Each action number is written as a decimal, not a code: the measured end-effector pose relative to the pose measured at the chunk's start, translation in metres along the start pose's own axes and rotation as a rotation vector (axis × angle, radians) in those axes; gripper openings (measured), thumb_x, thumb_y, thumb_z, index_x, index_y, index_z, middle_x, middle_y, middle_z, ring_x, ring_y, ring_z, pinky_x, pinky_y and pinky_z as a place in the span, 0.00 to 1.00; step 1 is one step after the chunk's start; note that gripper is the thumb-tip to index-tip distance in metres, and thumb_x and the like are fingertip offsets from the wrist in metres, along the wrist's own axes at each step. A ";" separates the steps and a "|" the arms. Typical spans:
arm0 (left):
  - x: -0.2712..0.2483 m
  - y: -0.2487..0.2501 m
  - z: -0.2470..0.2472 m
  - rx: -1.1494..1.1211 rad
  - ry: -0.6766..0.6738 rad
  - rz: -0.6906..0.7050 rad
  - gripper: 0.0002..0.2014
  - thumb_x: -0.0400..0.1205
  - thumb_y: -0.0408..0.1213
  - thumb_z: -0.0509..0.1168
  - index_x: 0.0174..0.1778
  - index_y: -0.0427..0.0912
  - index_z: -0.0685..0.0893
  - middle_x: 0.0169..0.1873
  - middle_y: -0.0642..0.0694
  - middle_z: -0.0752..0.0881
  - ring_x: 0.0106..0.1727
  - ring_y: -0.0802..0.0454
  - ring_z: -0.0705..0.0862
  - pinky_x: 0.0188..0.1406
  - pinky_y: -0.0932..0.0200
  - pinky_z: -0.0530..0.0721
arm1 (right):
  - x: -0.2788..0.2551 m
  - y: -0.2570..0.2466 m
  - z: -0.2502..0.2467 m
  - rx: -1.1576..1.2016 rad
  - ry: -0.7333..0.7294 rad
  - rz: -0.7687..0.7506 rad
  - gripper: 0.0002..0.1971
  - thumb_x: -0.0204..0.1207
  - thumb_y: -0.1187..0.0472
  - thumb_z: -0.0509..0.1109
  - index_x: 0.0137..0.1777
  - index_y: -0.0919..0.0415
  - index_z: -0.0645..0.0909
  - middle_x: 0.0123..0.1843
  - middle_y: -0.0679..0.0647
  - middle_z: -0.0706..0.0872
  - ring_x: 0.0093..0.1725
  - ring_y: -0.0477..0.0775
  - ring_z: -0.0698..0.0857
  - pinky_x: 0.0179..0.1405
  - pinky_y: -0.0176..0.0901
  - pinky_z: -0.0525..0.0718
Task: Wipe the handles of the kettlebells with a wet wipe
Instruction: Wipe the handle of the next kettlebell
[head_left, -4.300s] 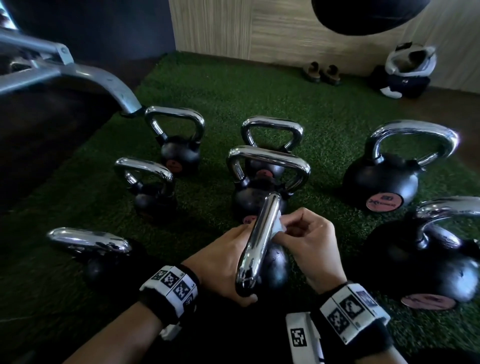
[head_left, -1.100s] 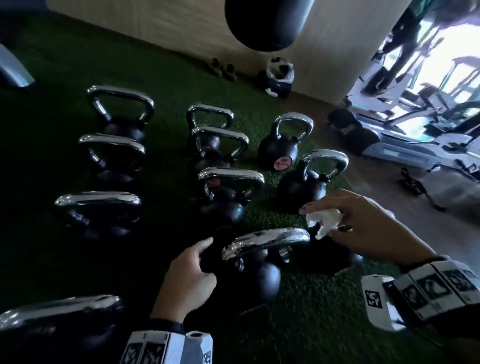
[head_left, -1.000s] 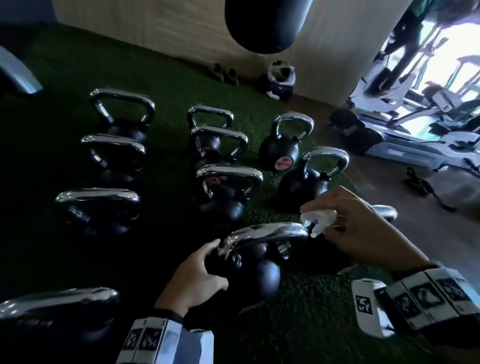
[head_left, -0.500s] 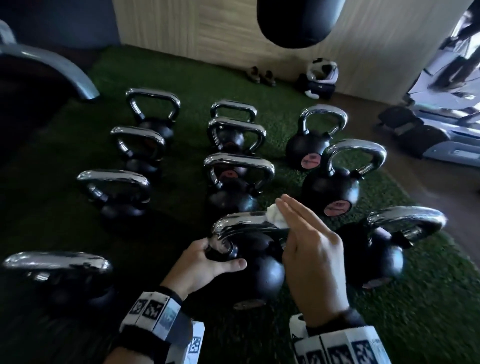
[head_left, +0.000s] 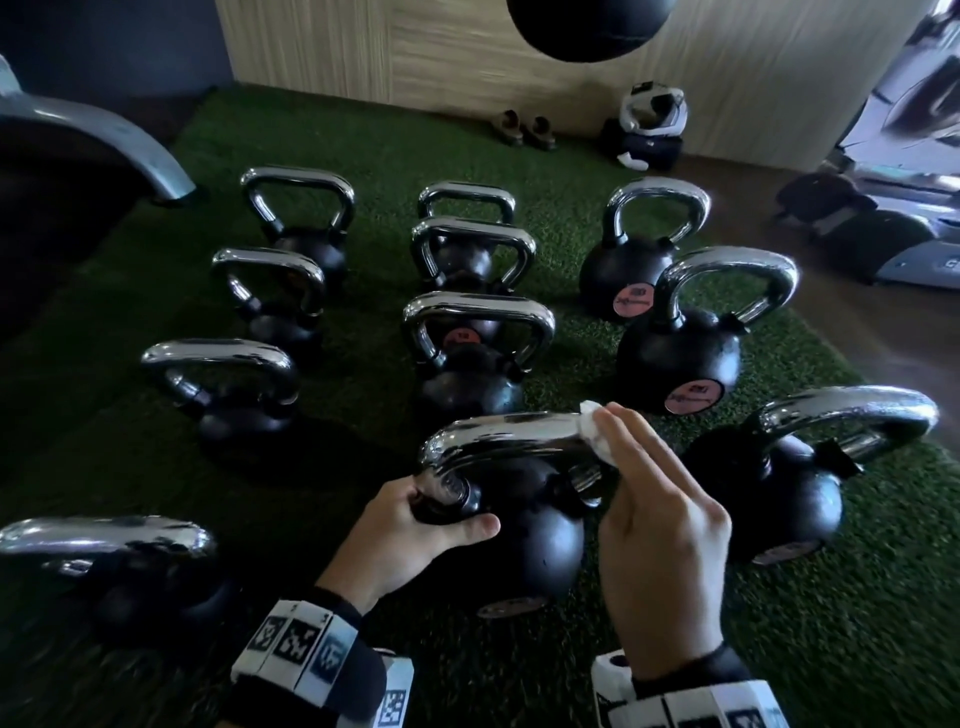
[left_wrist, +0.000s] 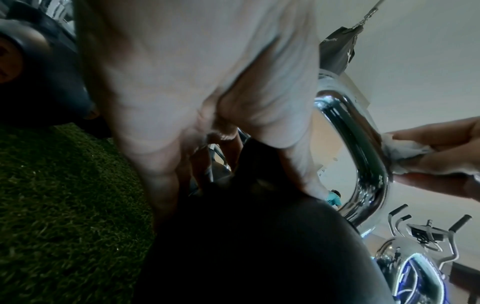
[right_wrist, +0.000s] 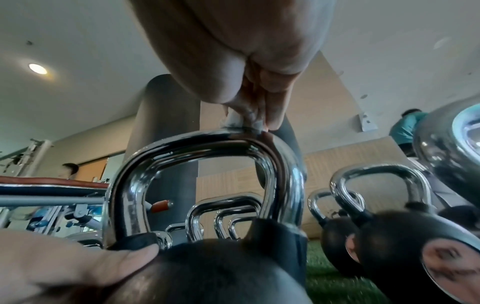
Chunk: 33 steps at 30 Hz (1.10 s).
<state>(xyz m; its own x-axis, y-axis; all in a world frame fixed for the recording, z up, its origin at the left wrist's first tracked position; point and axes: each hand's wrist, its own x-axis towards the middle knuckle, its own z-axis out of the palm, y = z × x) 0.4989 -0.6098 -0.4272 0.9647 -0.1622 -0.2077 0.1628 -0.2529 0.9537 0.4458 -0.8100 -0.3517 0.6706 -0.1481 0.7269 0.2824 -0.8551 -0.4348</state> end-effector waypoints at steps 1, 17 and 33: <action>0.001 -0.001 -0.001 -0.002 -0.002 0.007 0.25 0.62 0.51 0.88 0.53 0.48 0.94 0.52 0.62 0.93 0.52 0.77 0.87 0.46 0.84 0.77 | -0.001 0.003 -0.001 0.031 0.019 0.031 0.32 0.68 0.87 0.62 0.67 0.62 0.89 0.66 0.51 0.89 0.66 0.41 0.87 0.70 0.22 0.76; -0.016 0.007 0.002 0.066 0.047 -0.011 0.19 0.63 0.62 0.84 0.48 0.71 0.89 0.49 0.65 0.93 0.53 0.71 0.89 0.50 0.75 0.81 | -0.043 0.057 0.031 0.511 -0.117 0.778 0.12 0.85 0.64 0.71 0.60 0.48 0.92 0.52 0.45 0.95 0.58 0.49 0.92 0.62 0.61 0.89; -0.075 0.040 0.024 -0.430 -0.271 -0.115 0.15 0.83 0.48 0.64 0.62 0.55 0.92 0.59 0.56 0.93 0.63 0.53 0.91 0.67 0.54 0.88 | -0.042 -0.002 -0.018 0.413 -0.548 0.409 0.18 0.62 0.71 0.85 0.38 0.43 0.91 0.36 0.45 0.90 0.33 0.45 0.87 0.35 0.35 0.83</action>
<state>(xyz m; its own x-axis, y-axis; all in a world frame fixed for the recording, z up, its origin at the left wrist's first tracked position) 0.4285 -0.6304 -0.3791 0.8565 -0.4123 -0.3105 0.3897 0.1220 0.9128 0.4046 -0.8110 -0.3720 0.9873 -0.0536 0.1493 0.1005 -0.5168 -0.8502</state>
